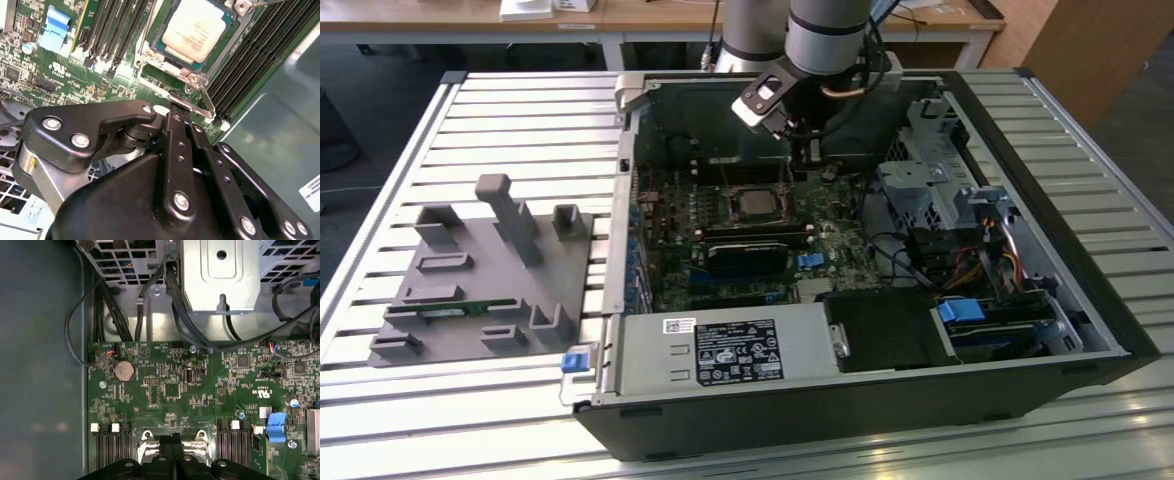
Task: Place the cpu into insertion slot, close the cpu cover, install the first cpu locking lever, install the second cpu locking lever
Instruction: 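Close the cpu cover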
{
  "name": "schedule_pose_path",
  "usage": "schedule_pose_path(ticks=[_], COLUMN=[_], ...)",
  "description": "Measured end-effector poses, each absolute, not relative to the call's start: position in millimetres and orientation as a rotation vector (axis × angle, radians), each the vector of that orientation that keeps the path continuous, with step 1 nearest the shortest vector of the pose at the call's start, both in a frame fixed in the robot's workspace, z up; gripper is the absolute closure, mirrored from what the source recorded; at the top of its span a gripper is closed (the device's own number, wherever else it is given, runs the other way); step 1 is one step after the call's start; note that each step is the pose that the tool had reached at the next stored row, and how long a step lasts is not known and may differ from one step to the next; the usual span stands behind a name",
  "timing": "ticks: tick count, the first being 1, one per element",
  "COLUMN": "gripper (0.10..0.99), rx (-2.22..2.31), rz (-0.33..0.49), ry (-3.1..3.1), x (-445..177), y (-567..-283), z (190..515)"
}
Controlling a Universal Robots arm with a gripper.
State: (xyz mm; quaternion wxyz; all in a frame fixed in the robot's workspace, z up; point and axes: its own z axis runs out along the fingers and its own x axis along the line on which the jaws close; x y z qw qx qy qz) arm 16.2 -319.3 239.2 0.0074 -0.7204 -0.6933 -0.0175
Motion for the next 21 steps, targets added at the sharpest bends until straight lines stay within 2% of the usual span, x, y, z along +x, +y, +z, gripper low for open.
schedule_pose_path(ticks=[21], gripper=[0.98], rx=[-2.25], rz=[-0.048], ry=[-2.165], x=[-2.3], y=[-322.0], z=[229.2])
